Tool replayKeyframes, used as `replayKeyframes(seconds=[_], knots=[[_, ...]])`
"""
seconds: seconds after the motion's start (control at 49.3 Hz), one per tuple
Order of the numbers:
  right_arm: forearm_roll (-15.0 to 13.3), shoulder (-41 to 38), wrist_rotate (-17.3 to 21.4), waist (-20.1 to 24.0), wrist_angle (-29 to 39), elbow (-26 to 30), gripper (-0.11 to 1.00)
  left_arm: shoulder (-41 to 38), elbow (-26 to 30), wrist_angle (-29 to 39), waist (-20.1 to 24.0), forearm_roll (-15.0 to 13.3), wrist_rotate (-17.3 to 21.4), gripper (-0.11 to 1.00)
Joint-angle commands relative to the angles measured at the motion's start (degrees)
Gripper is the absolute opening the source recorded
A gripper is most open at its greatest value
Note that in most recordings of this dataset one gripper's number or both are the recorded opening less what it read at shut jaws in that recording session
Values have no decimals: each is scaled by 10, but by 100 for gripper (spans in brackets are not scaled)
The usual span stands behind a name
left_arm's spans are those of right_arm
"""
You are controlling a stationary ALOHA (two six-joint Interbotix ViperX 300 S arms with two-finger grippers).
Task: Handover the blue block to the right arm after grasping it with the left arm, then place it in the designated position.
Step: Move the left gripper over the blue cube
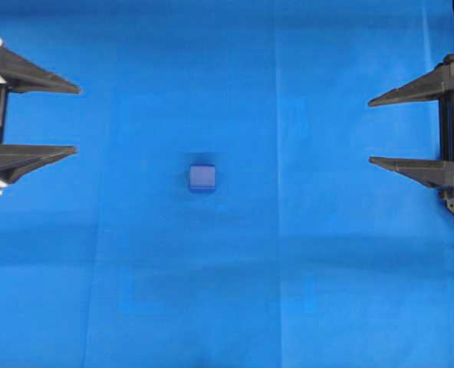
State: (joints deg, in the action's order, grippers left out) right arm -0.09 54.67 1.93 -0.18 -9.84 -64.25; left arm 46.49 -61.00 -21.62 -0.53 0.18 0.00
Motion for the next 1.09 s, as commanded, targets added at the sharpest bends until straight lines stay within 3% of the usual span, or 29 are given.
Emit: replayKeyframes(seconds=[0.0,0.264,0.588,0.933,1.075], knots=[[0,-3,1,-1,-5,16,98,-96,42,-21,2,1,1,93],[0,-3,1,-1,-5,20,98,-235,148,-25,2,1,8,93],[0,-4,1,-1,-4,21,98,-330,257,12,3,1,10,93],[0,-4,1,-1,-2,22,98,-341,277,53,3,1,-1,93],[1,-4,1,-1,-2,25,98,-337,292,124,3,1,-17,93]])
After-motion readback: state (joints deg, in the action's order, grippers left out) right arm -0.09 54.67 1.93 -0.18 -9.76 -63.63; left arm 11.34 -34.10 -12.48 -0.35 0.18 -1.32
